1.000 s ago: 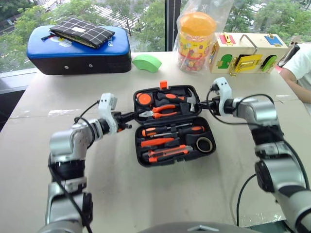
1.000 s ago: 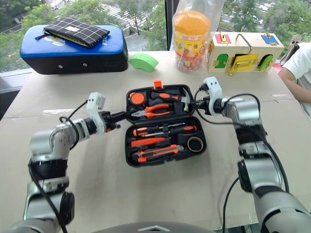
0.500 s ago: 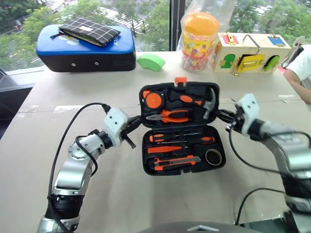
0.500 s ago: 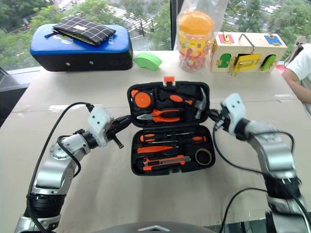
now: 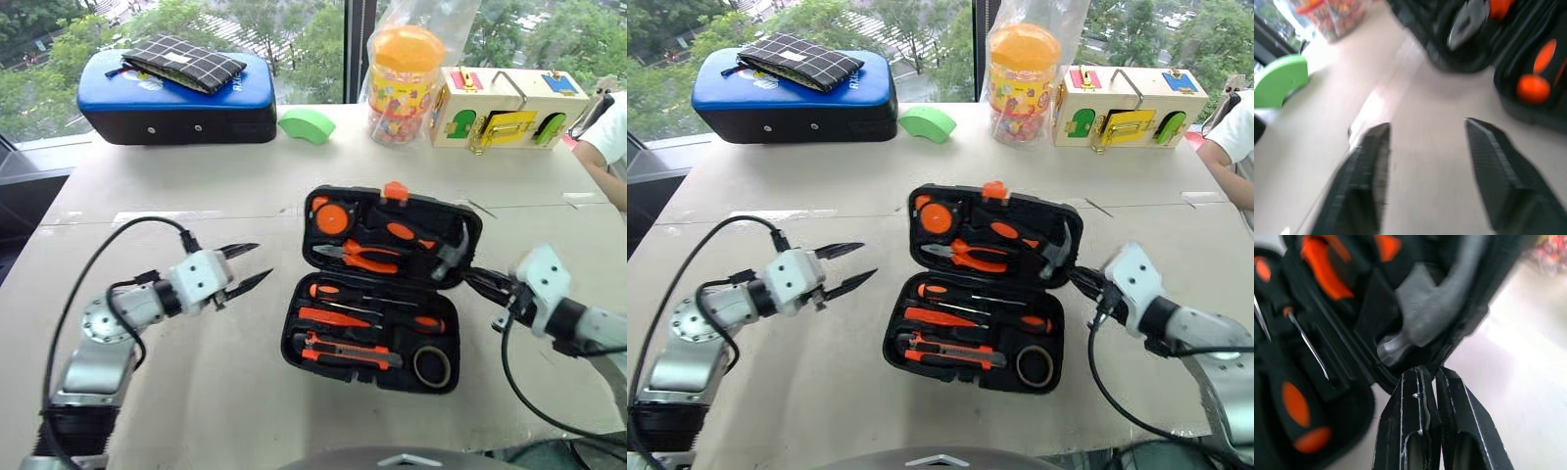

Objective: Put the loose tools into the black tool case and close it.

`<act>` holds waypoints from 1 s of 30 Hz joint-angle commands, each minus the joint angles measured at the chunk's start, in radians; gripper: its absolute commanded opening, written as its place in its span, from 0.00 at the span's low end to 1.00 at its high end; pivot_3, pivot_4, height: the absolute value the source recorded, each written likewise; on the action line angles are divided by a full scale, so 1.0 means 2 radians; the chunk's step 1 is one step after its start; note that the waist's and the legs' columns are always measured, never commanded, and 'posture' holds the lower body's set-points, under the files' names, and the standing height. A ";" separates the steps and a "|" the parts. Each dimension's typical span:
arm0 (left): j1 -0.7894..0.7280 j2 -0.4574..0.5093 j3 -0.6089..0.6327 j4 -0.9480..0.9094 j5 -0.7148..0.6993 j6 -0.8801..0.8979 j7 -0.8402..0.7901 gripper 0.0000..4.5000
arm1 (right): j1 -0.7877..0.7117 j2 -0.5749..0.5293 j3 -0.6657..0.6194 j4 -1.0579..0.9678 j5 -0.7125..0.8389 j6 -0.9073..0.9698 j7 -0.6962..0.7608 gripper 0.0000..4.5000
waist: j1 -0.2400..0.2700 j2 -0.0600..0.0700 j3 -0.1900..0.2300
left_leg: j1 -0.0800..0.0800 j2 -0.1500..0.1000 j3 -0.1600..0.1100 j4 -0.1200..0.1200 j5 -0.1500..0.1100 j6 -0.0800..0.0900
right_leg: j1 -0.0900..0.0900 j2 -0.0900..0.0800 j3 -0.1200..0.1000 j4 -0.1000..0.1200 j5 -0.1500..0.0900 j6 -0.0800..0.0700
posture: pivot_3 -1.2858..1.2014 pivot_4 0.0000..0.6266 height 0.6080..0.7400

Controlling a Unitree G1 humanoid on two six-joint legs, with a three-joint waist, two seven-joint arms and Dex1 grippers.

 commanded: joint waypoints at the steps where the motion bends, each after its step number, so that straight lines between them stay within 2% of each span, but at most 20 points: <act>1: 0.031 0.052 0.049 0.015 -0.052 0.037 -0.067 0.93 | 0.080 -0.020 -0.052 -0.040 -0.031 -0.073 0.029 0.21 | 0.000 0.000 0.000 | 0.000 0.000 0.000 0.000 0.000 0.000 | 0.000 0.000 0.000 0.000 0.000 0.000 | 0.52 0.24 1.00; 2: 0.032 0.060 0.058 0.027 -0.060 0.053 -0.071 1.00 | 0.099 -0.011 -0.063 -0.042 -0.024 -0.081 0.028 0.31 | 0.000 0.000 0.000 | 0.000 0.000 0.000 0.000 0.000 0.000 | 0.000 0.000 0.000 0.000 0.000 0.000 | 0.52 0.24 1.00; 3: 0.034 0.071 0.062 0.033 -0.076 0.082 -0.083 1.00 | 0.115 -0.002 -0.072 -0.044 -0.014 -0.082 0.025 0.45 | 0.000 0.000 0.000 | 0.000 0.000 0.000 0.000 0.000 0.000 | 0.000 0.000 -0.001 0.000 0.000 0.000 | 0.52 0.24 1.00; 4: 0.035 0.076 0.062 0.030 -0.091 0.110 -0.089 1.00 | 0.122 0.004 -0.076 -0.045 -0.001 -0.075 0.023 0.54 | -0.001 0.000 0.000 | 0.000 0.001 0.000 0.000 0.000 0.000 | 0.001 0.000 -0.001 0.000 0.000 0.000 | 0.52 0.24 1.00; 5: 0.035 0.081 0.062 0.010 -0.128 0.176 -0.089 1.00 | 0.118 0.011 -0.080 -0.046 0.019 -0.057 0.018 0.65 | -0.001 0.000 0.000 | 0.001 0.001 0.000 0.001 0.000 0.000 | 0.001 0.001 -0.001 0.000 0.000 0.000 | 0.52 0.24 1.00; 9: 0.007 0.077 0.045 -0.077 -0.245 0.358 -0.052 1.00 | 0.081 0.027 -0.080 -0.030 0.077 0.022 -0.010 0.65 | -0.001 0.000 0.000 | 0.001 0.002 0.000 0.003 0.000 -0.001 | 0.002 -0.001 -0.002 0.000 0.000 0.000 | 0.52 0.24 1.00; 12: -0.051 0.041 0.012 -0.133 -0.298 0.446 0.025 1.00 | 0.043 0.057 -0.091 -0.015 0.166 0.147 -0.066 0.80 | 0.000 0.000 0.000 | 0.001 0.002 0.000 0.003 -0.001 -0.001 | 0.002 -0.001 -0.004 0.000 0.000 0.000 | 0.52 0.24 1.00; 14: -0.068 0.027 -0.006 -0.154 -0.297 0.465 0.046 1.00 | 0.018 0.072 -0.098 -0.007 0.213 0.210 -0.097 0.99 | 0.004 -0.001 0.000 | 0.001 0.002 -0.001 0.003 0.000 0.000 | 0.003 -0.001 -0.005 0.000 0.000 0.000 | 0.52 0.24 1.00; 17: -0.105 -0.009 -0.029 -0.152 -0.280 0.505 0.118 1.00 | -0.028 0.088 -0.103 -0.001 0.273 0.276 -0.139 0.99 | 0.000 0.000 0.000 | 0.001 0.002 -0.001 0.002 0.000 0.000 | 0.003 0.000 -0.004 0.001 0.000 0.000 | 0.52 0.24 1.00; 21: -0.200 -0.071 -0.063 -0.101 -0.280 0.581 0.192 1.00 | -0.112 0.130 -0.122 0.031 0.343 0.376 -0.240 0.99 | 0.000 0.000 0.000 | 0.002 0.002 -0.001 0.003 0.000 0.000 | 0.003 0.001 -0.004 0.001 0.000 0.000 | 0.52 0.24 1.00; 26: -0.286 -0.111 -0.093 -0.004 -0.240 0.615 0.219 1.00 | -0.159 0.129 -0.138 0.051 0.381 0.437 -0.294 0.99 | 0.000 -0.001 -0.001 | 0.002 0.000 -0.001 0.004 0.000 0.000 | 0.004 0.004 -0.005 0.002 0.001 0.002 | 0.52 0.24 1.00; 30: -0.354 -0.132 -0.141 0.097 -0.179 0.584 0.196 1.00 | -0.193 0.113 -0.108 0.061 0.362 0.467 -0.319 0.99 | -0.002 -0.001 0.000 | 0.002 0.000 -0.001 0.005 0.000 0.000 | 0.003 0.005 -0.004 0.005 0.000 0.003 | 0.52 0.24 1.00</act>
